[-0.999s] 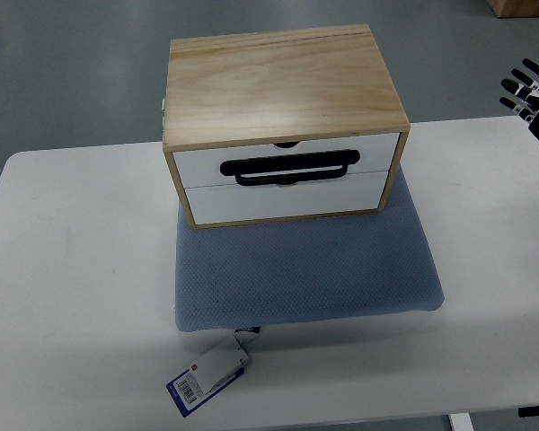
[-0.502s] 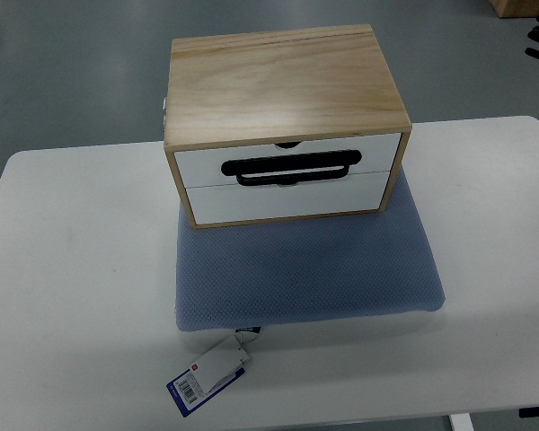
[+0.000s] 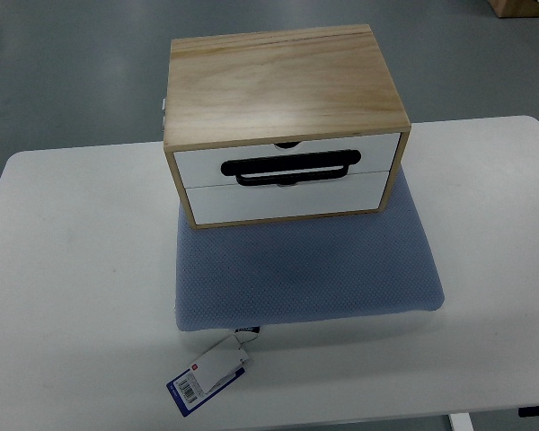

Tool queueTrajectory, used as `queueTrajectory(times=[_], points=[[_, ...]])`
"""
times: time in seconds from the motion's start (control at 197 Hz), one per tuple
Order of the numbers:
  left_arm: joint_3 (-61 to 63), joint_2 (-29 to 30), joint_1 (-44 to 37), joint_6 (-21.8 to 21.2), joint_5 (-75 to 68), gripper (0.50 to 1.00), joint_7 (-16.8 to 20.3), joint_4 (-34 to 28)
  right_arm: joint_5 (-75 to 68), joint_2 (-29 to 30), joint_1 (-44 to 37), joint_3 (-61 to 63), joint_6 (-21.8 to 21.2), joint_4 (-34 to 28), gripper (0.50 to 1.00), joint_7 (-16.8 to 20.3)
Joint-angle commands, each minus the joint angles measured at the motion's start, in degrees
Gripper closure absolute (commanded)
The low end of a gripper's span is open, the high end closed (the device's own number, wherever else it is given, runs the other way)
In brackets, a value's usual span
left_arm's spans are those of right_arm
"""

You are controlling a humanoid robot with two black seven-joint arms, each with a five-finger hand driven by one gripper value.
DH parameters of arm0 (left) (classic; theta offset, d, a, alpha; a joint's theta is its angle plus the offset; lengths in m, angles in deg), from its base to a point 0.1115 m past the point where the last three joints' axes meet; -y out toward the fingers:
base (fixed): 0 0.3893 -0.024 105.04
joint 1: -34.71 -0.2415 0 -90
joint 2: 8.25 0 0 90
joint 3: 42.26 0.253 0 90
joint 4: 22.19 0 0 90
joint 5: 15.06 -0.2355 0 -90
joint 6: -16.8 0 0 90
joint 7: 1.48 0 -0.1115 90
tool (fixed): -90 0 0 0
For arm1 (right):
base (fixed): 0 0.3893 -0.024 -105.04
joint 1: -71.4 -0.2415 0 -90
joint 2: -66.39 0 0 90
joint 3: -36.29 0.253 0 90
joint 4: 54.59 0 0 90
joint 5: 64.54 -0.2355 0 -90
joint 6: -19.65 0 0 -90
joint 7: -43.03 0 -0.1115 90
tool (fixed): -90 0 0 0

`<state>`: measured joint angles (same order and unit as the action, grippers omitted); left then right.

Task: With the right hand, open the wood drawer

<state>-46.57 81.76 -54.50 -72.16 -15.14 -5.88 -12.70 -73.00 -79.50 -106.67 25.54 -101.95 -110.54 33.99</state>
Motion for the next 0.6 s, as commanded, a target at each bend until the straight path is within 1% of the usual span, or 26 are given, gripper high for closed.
queueTrajectory(times=[0.0, 0.122, 0.274, 0.325, 0.33, 0.34, 0.492, 0.594], points=[[0.00, 0.00, 0.01, 0.01, 0.00, 0.500, 0.00, 0.00, 2.21, 0.69, -6.32, -5.42, -3.41, -0.04, 0.568, -0.01], [0.00, 0.00, 0.01, 0.01, 0.00, 0.500, 0.00, 0.00, 7.40, 2.45, -11.42, -7.27, -3.41, -0.48, 0.568, 0.34], [0.00, 0.00, 0.01, 0.01, 0.00, 0.500, 0.00, 0.00, 15.22, 3.24, -16.43, -8.24, -3.41, -5.14, 0.568, 0.69], [0.00, 0.00, 0.01, 0.01, 0.00, 0.500, 0.00, 0.00, 15.22, 3.24, -16.43, -8.24, -3.41, -5.14, 0.568, 0.69], [0.00, 0.00, 0.01, 0.01, 0.00, 0.500, 0.00, 0.00, 16.88, 3.59, -18.70, -9.63, -3.41, -7.66, 0.568, 0.78], [0.00, 0.00, 0.01, 0.01, 0.00, 0.500, 0.00, 0.00, 17.24, 3.68, -19.33, -9.99, -3.41, -8.30, 0.568, 0.78], [0.00, 0.00, 0.01, 0.01, 0.00, 0.500, 0.00, 0.00, 20.15, 5.70, -25.40, -14.04, -3.41, -14.19, 0.568, 1.22], [0.00, 0.00, 0.01, 0.01, 0.00, 0.500, 0.00, 0.00, 20.67, 7.73, -27.33, -14.74, -3.41, -17.36, 0.568, 4.38]])
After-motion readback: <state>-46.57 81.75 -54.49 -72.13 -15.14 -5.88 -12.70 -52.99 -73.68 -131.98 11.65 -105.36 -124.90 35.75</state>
